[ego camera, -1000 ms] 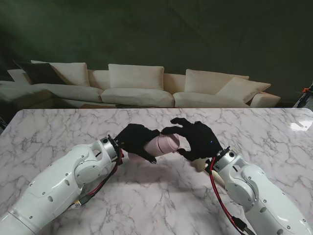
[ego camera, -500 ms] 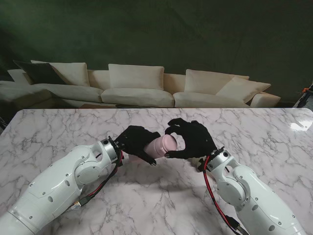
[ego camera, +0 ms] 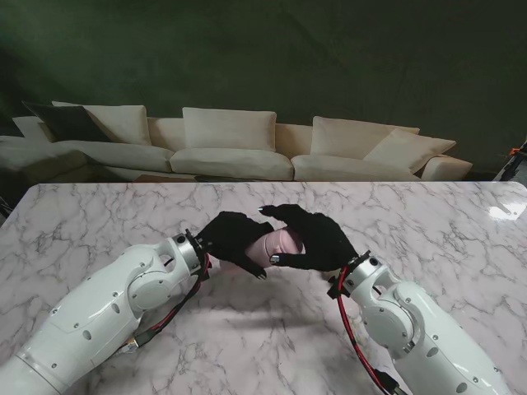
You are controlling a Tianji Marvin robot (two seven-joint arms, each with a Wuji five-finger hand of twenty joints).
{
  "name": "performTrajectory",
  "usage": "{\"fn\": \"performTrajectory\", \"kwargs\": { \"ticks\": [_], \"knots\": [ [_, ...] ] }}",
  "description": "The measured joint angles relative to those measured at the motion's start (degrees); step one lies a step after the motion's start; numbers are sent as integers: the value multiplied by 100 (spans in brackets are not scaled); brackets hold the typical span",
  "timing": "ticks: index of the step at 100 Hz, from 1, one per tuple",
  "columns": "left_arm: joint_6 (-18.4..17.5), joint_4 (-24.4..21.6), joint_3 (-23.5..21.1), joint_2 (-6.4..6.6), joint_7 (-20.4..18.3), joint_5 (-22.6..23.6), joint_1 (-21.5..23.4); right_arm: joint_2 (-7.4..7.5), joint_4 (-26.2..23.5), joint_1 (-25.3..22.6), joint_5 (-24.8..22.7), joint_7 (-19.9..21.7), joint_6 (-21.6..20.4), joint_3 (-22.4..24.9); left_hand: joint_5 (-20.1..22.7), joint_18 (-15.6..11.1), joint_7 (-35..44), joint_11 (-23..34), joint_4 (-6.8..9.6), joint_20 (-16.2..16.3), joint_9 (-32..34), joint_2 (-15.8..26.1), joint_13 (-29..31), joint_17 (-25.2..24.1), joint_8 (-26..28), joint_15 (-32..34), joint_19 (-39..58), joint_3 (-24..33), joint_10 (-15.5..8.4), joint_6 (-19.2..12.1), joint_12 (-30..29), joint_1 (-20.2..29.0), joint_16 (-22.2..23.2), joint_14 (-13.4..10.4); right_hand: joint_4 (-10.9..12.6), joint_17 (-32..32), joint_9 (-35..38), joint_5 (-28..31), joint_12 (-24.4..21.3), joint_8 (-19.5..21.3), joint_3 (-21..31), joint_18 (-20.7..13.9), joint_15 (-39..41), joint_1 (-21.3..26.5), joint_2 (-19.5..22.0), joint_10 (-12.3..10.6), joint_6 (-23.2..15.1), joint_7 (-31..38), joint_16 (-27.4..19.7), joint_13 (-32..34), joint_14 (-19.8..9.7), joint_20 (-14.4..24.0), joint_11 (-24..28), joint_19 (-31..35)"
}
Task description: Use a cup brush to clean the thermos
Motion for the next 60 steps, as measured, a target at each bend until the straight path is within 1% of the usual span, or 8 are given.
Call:
{"fn": "performTrajectory", "kwargs": {
  "ticks": [9,20,24,27,32,37,49,60],
  "knots": [
    [0,-22,2,-9,-12,0,0,-12,-52,-51,104,-2,-218,67,0,0,0,0,-2,0,0,2,0,0,0,0,1,0,0,0,0,0,0,0,1,-105,-154,7,-357,159,44,-122,-361,0,-6,71,0,-1087,-302,-375,104,-366,-757,-276],
    [-3,-46,-8,-16,-21,1,5,-24,-138,-116,144,0,-348,172,0,0,-2,0,-4,0,0,4,0,0,0,0,1,0,0,0,1,0,1,0,103,-235,-225,8,-565,-438,256,-323,-539,317,-589,401,346,-1230,-547,-593,203,-686,-1358,-399],
    [-3,-51,-16,-17,-22,3,9,-25,-169,-142,69,-12,-393,225,0,0,-2,0,-4,0,0,4,0,0,0,1,1,0,0,0,3,0,1,0,163,-248,-227,8,-567,-455,416,-390,-557,501,-836,441,487,-1230,-596,-648,225,-748,-1409,-428],
    [-3,-55,-23,-18,-25,4,13,-25,-193,-164,-5,-19,-436,275,0,0,-2,0,-4,0,0,5,0,0,0,1,1,0,0,0,52,0,2,0,178,-249,-227,8,-568,-154,413,-424,-557,652,-1010,447,641,-1199,-621,-648,233,-809,-1417,-440],
    [-2,-65,-39,-18,-35,4,22,-25,-228,-199,-140,-35,-528,366,0,0,-2,0,-4,0,0,5,0,0,13,1,1,0,0,0,63,0,11,0,178,-249,-227,6,-568,647,521,-532,-558,845,-1268,510,929,-747,-664,-648,240,-886,-1417,-445],
    [-2,-72,-49,-18,-36,8,29,-21,-265,-234,-247,-41,-590,450,0,0,-2,0,-4,0,0,5,0,0,17,1,1,0,0,0,65,0,12,0,182,-185,-231,6,-495,1031,549,-685,-558,910,-1431,584,1186,-208,-666,-640,242,-937,-1273,-446],
    [-2,-80,-72,-18,-35,19,44,18,-361,-313,-330,-10,-606,594,0,0,-2,1,-4,0,0,6,0,0,44,3,2,0,0,0,72,0,14,0,232,53,-233,5,-282,1083,721,-900,-505,1272,-1761,717,1433,1034,-667,-407,148,-999,-685,-414],
    [-3,-97,-94,-18,-32,27,55,70,-455,-373,-423,195,-577,696,0,0,-2,1,-4,1,0,6,0,0,47,4,2,0,0,0,75,0,14,0,234,358,-233,5,-68,909,652,-967,-276,2002,-1935,791,1497,1780,-605,-17,66,-1004,-101,-218]
  ]
}}
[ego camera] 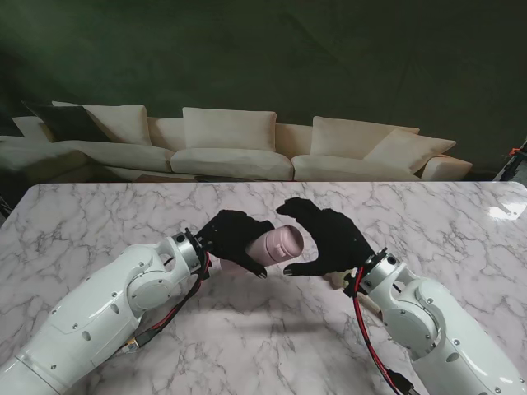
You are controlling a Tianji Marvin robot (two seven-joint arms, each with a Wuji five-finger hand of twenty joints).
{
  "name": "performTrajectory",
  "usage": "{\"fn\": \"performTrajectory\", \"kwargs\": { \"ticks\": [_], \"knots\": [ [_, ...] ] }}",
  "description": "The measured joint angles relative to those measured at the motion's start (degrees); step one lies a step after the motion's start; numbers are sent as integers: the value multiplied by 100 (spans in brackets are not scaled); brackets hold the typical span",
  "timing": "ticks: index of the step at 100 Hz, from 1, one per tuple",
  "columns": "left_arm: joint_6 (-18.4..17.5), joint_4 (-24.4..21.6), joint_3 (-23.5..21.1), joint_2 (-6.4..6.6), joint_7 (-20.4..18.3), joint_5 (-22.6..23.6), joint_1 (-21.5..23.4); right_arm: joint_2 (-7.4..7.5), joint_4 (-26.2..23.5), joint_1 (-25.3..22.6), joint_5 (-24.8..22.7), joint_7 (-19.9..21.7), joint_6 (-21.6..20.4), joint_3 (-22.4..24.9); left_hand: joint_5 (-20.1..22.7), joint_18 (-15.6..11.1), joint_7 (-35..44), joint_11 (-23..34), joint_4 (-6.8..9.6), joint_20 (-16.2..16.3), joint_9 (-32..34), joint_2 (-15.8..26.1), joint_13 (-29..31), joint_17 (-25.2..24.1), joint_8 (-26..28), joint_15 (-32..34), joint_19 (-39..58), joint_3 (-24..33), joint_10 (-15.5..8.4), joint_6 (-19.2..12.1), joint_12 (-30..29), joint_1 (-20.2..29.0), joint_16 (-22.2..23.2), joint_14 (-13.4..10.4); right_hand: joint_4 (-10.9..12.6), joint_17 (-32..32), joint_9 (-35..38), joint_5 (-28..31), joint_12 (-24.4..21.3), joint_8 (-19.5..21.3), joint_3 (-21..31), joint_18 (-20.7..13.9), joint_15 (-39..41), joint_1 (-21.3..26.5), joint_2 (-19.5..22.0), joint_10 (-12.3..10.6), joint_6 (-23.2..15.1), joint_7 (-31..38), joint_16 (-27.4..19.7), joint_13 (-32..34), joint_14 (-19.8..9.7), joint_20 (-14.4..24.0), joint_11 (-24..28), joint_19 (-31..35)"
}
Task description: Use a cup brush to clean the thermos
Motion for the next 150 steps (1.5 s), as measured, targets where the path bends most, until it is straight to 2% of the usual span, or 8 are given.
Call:
{"fn": "performTrajectory", "kwargs": {
  "ticks": [18,25,34,63,74,100,128,150],
  "knots": [
    [-3,-9,-4,2,1,3,2,64,40,49,-90,25,33,-91,0,0,-1,0,0,0,0,1,0,0,1,3,1,0,1,0,4,0,0,0,124,791,348,150,372,-347,-717,-268,869,1256,178,-70,-2,1085,685,885,-361,563,968,646],
    [-3,-9,-2,2,2,3,1,67,128,127,-63,-9,40,-195,0,0,-2,0,0,0,0,1,0,0,2,3,1,0,1,0,6,0,0,0,37,1282,890,425,555,-348,817,-418,1428,743,169,-81,-140,1395,1043,1354,-479,956,1314,1053],
    [-2,-9,10,2,4,3,1,59,269,245,88,-91,64,-355,0,0,-3,0,0,0,0,1,0,0,2,14,4,0,1,0,45,0,2,0,-109,1875,1819,778,828,-304,1330,-442,2094,420,162,-170,-215,1708,1419,2043,-533,1237,1833,1542],
    [3,6,38,10,3,2,3,-7,479,505,519,-260,489,-750,0,0,-4,1,-4,0,0,1,0,0,10,15,4,0,1,-11,55,0,2,0,-294,3556,5083,1949,1332,-1075,-91,312,3999,-408,898,-21,-34,1913,2159,3680,-123,1624,2325,3023],
    [6,7,62,12,-6,-8,-10,-65,485,511,801,-205,801,-861,0,0,-4,1,-4,0,0,1,0,0,11,15,4,0,1,-11,56,0,2,0,-291,3662,5479,1312,1341,-1653,-229,656,4357,-1838,1109,-59,-147,1183,2125,3684,211,1614,2347,3267],
    [13,-3,51,7,-33,-11,-16,-88,192,284,204,-203,1187,-809,0,0,-4,1,-4,0,0,1,0,0,13,15,5,0,1,-12,56,0,2,0,-185,3267,3712,-8,1166,-2555,-8,863,2940,-3170,2010,-296,-1068,-523,1602,3427,471,1024,2047,2992],
    [4,-5,16,0,6,7,-6,-84,-269,-178,-309,-509,1392,-325,0,0,-8,1,-4,1,0,4,0,0,14,35,6,0,0,-12,59,0,2,0,-176,1274,1019,-5,394,-622,-144,1197,433,-2968,2148,-388,-1370,-2246,822,1408,534,710,705,1109],
    [-26,-64,-93,2,-3,42,34,-61,-460,-374,-243,-345,714,129,0,0,-9,1,-35,1,0,6,0,0,14,39,8,0,1,-12,60,0,2,0,-142,1084,525,-4,301,-626,153,500,319,-1208,229,-113,-116,-1410,600,981,296,376,727,603]
  ]
}}
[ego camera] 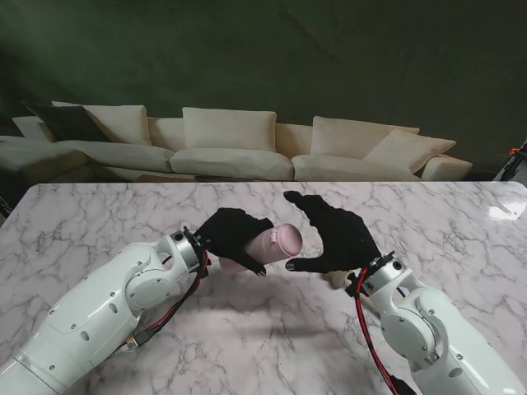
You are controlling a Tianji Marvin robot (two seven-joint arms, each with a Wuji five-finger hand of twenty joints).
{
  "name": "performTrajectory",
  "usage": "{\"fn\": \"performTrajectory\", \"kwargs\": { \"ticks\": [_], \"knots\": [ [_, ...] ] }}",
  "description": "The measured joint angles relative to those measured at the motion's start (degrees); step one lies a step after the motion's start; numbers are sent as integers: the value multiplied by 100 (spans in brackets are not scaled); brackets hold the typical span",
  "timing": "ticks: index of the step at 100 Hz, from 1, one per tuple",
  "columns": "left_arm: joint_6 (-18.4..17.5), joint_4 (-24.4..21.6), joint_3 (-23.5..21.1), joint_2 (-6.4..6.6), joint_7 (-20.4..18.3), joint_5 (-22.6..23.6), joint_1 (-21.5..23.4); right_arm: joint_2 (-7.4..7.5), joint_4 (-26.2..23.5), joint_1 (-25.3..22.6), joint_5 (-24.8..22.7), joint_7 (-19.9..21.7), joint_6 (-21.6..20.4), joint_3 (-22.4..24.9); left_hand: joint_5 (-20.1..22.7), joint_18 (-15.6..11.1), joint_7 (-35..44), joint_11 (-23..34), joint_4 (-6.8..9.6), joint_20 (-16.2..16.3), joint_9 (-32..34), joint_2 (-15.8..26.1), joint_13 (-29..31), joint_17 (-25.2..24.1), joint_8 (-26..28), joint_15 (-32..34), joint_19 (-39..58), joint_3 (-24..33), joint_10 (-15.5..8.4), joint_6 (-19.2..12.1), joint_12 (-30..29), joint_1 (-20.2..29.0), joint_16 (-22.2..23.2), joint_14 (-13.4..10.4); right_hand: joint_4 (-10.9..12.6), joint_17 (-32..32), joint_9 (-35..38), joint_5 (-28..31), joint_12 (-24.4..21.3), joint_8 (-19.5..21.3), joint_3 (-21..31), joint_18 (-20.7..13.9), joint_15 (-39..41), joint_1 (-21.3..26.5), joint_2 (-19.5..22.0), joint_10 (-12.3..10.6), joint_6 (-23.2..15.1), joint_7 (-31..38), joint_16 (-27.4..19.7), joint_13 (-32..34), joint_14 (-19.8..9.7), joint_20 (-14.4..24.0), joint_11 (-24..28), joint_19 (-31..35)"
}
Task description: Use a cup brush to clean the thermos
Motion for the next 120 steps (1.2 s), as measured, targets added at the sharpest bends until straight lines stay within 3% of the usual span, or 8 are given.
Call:
{"fn": "performTrajectory", "kwargs": {
  "ticks": [15,28,45,57,76,87,107,120],
  "knots": [
    [-11,-10,-10,6,-26,1,-1,74,-64,-12,-235,98,-34,29,0,0,-1,0,-1,0,0,1,0,0,0,1,0,0,0,0,1,0,0,0,161,461,256,135,184,-165,-225,-194,477,1642,-577,103,123,1565,99,539,-325,-49,422,68],
    [-13,-12,-7,10,-28,40,-11,111,-22,52,-263,84,-80,-57,0,0,-3,0,-1,0,0,2,0,0,0,2,1,0,0,0,1,0,0,0,262,803,915,295,350,-373,-464,-55,915,2542,-689,-188,115,2115,503,1106,-569,187,814,313],
    [-13,-10,4,11,5,52,-20,128,53,181,-235,271,-16,-235,0,0,-4,0,-1,0,0,3,0,0,0,12,1,0,0,0,2,0,0,0,262,1100,1443,427,471,-579,1273,218,1232,2664,-932,-515,-230,2349,876,1608,-681,469,892,579],
    [-13,2,2,11,5,55,-22,129,143,282,-116,354,42,-345,0,0,-8,9,-6,0,0,4,0,0,0,25,2,0,0,0,3,0,6,0,255,1409,1878,838,635,-583,1513,222,1677,2636,-1002,-505,-377,2568,1102,2120,-698,527,894,855],
    [-11,19,2,23,5,54,-23,98,412,447,114,-212,352,-632,0,2,-8,10,-10,0,0,4,-1,-4,14,25,2,0,0,-1,3,0,-2,1,69,2520,5274,2290,826,-680,198,232,4475,1720,-640,-753,-80,2794,1658,2767,-700,671,1344,2557],
    [-6,23,5,23,8,37,-33,16,476,468,317,-276,532,-695,0,2,-8,10,-10,0,0,5,-1,-5,17,25,2,0,0,-1,3,0,0,1,68,2602,6074,2698,819,-824,-506,229,5099,1039,-40,-796,-20,2790,1700,2845,-616,777,1397,2879],
    [-9,20,25,22,-4,36,-33,-45,310,408,522,101,969,-728,0,3,-11,10,-10,0,-1,6,-1,-5,17,26,3,0,0,-1,3,0,6,1,65,2587,5305,1803,810,-1240,157,644,4288,-1799,1110,-481,-525,1993,1309,2774,-183,423,1035,2694],
    [-10,15,4,20,-9,45,-19,-36,-50,164,437,387,1300,-604,0,3,-11,10,-10,0,-1,6,-1,-5,18,27,3,0,0,-1,3,0,6,1,137,2350,3877,799,523,-1523,147,946,2792,-2106,1528,-472,-1191,1529,746,2673,111,-193,322,2283]
  ]
}}
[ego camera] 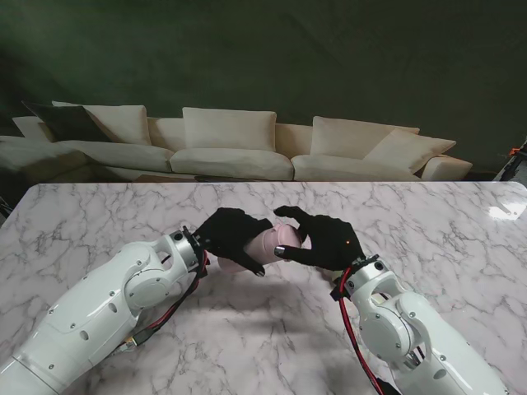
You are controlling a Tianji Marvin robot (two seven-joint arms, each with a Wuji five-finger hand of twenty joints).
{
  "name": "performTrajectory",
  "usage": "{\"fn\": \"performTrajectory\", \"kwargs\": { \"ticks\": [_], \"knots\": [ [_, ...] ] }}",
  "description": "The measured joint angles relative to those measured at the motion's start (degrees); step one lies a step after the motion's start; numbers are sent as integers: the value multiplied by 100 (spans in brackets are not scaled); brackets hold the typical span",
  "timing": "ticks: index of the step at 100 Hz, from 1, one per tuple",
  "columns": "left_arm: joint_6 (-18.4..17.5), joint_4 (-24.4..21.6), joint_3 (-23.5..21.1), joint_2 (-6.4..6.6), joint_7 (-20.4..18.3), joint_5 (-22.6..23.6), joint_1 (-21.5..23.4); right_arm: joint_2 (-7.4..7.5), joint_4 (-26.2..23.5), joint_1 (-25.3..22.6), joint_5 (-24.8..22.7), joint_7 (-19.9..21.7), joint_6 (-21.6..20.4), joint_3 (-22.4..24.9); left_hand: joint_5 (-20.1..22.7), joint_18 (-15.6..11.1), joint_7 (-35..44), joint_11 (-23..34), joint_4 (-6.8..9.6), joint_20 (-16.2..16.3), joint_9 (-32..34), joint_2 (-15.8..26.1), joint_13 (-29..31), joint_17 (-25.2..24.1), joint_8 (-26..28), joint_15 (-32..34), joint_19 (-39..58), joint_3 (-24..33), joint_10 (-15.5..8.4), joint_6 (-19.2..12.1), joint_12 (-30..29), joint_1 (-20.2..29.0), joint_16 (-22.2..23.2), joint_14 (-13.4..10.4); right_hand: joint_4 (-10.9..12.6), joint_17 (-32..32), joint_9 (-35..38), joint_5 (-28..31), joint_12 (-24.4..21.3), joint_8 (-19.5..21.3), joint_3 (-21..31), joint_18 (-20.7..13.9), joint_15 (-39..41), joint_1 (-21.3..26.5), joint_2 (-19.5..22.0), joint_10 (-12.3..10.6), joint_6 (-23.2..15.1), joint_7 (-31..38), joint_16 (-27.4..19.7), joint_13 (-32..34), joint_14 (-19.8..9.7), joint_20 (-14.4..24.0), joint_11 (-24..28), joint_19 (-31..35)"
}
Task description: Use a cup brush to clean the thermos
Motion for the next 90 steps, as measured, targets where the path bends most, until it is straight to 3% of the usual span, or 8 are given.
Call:
{"fn": "performTrajectory", "kwargs": {
  "ticks": [11,19,24,38,48,61,73,90],
  "knots": [
    [-12,-1,-27,0,0,13,11,4,-324,-301,-97,451,-12,345,0,0,-1,0,0,0,0,0,0,-1,0,0,0,0,0,0,0,0,0,0,1,-928,-2049,-697,-456,-63,-187,343,-2051,176,124,70,-211,-654,-269,-1170,67,-145,-819,-627],
    [-18,-4,-46,1,0,28,20,57,-501,-460,-243,698,-49,524,0,0,-2,0,-1,0,0,0,0,-1,0,0,0,0,0,0,0,0,0,0,15,-1815,-3450,-734,-733,463,-303,574,-3091,734,117,70,-263,-2443,-618,-2290,72,179,-1089,-1360],
    [-20,-5,-57,2,3,38,28,89,-527,-518,-276,707,-142,608,0,0,-2,0,-1,0,0,0,0,-1,0,0,0,0,0,0,0,0,0,0,70,-2096,-3992,-693,-831,-219,-315,770,-3389,1165,-49,84,-265,-3019,-824,-2739,90,258,-1179,-1710],
    [-20,-6,-77,4,17,54,42,94,-431,-607,662,665,-1129,889,0,0,-3,0,-1,0,0,0,0,-1,0,1,0,0,0,0,0,0,0,0,435,-3192,-4391,-568,-1332,-1071,-43,1049,-3952,2814,-1192,92,-265,-3347,-1239,-3667,99,259,-2274,-2608],
    [-20,-6,-91,4,18,60,45,87,-430,-682,-3,543,-1519,1112,0,0,-3,0,-1,0,0,0,0,-1,0,1,0,0,0,0,0,0,0,0,1212,-3634,-4397,-567,-1396,-1076,763,1049,-4027,3991,-1802,91,-272,-3337,-1333,-3857,42,201,-2523,-3041],
    [-20,-6,-99,5,29,62,48,112,-344,-696,-158,143,-1740,1150,0,0,-4,0,-2,1,0,0,0,-1,0,1,1,0,0,0,0,0,0,0,823,-3728,-4397,-583,-1331,669,2822,888,-4027,5146,-2044,81,-1269,-3188,-1335,-3836,-253,199,-2363,-3211],
    [-26,-5,-99,6,37,62,49,121,-172,-608,-724,-344,-1798,1119,0,0,-4,0,-7,1,0,1,0,-1,0,1,1,0,0,0,0,0,0,0,477,-3651,-4397,-588,-1242,1686,2905,675,-3868,5985,-1996,14,-1879,-3117,-1335,-3763,-430,199,-2113,-3213],
    [-51,-4,-98,6,62,69,51,191,225,-262,-1261,-696,-1960,930,0,0,-5,0,-9,1,0,1,-1,-3,0,1,1,0,0,0,0,0,0,0,253,-3647,-4397,-588,-1228,1809,2605,522,-3707,6023,-1884,1,-1919,-3115,-1335,-3762,-540,199,-2094,-3213]
  ]
}}
